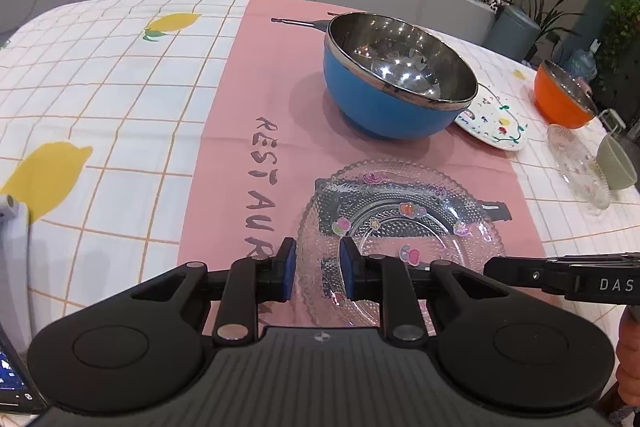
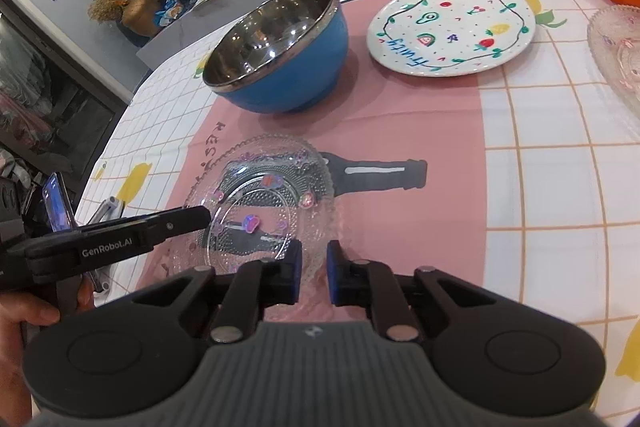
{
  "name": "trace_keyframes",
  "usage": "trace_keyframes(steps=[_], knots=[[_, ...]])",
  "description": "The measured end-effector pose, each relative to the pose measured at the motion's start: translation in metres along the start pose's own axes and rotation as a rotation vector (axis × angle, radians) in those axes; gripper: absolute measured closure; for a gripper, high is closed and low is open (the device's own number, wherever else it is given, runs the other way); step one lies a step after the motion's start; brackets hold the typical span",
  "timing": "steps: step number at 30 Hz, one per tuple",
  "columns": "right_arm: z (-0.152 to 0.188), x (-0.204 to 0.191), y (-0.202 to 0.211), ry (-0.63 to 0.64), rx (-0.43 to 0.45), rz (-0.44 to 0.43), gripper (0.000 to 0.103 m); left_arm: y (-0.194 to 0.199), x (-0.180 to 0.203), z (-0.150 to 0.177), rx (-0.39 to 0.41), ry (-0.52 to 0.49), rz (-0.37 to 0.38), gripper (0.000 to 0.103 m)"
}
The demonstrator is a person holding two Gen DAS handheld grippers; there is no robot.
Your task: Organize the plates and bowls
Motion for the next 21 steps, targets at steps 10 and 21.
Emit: trace_keyframes(steps=[10,21], knots=[[-0.002,0.006,0.011,-0.031,0.013,-0.001,0.098,0.016,0.008,0.007,0.02,0.035,-0.04,0.085],[0.004,0.023,0.073,-0.051,0.042,0.003,0.099,0.048,0.066,0.023,0.036,0.105,-0.007,0.087]])
Point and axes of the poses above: each gripper's, at about its wrist camera, not at the fingertips, and y roughly against the way its jaws point, x to its right, z to its underside, the point moved 6 cm from there along -y, roughly the way its jaws point, and after that the axes turned 10 degrees about -z, right-handed, at the moved point
